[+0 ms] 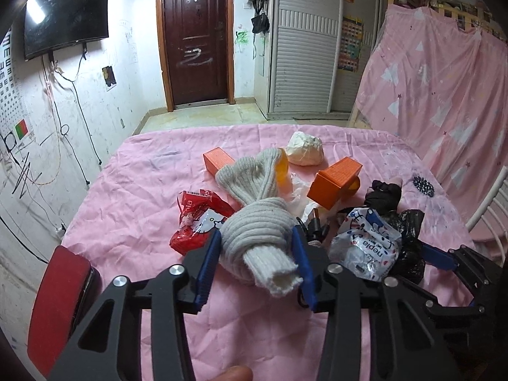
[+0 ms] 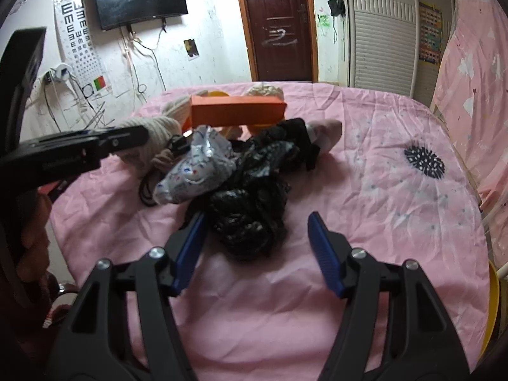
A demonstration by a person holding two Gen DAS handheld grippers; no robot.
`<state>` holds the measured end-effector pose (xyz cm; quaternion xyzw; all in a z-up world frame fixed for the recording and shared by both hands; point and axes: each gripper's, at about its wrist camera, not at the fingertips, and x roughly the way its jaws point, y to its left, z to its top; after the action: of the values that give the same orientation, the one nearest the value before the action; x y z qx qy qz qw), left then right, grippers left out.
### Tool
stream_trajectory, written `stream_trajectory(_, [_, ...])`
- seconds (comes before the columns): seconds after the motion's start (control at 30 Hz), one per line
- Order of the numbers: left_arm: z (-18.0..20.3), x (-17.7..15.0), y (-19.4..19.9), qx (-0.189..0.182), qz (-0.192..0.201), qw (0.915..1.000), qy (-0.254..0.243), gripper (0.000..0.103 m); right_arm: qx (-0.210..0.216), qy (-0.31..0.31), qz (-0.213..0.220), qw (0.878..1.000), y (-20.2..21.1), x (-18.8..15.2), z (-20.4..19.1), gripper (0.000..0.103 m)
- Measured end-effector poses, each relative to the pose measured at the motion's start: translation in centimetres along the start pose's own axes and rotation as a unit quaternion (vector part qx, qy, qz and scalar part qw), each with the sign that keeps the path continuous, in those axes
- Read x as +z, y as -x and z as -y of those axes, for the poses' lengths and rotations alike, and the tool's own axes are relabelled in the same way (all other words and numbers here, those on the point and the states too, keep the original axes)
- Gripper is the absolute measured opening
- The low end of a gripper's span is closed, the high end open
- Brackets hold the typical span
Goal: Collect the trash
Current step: 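Grasp the grey knotted sock with the left tool while the right tool grasps black plastic bags, then lift the grey sock and black bags and carry them to the yellow bin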
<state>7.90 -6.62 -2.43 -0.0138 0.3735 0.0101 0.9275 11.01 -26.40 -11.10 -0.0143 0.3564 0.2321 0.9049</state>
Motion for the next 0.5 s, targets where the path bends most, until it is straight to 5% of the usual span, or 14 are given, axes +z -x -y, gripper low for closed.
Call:
stream_trajectory(0.17, [-0.4,-0.1,0.3,-0.002,0.005,0.9999,0.010,0.035,-0.005,-0.005,0.004,1.000,-0.1,0.0,0.2,0.028])
stream_trajectory(0.5, [-1.5,0.9,3.2,-0.009,0.037,0.9988,0.032,0.034,-0.012,-0.025,0.055,0.998,3.6,1.1,2.0,0.026])
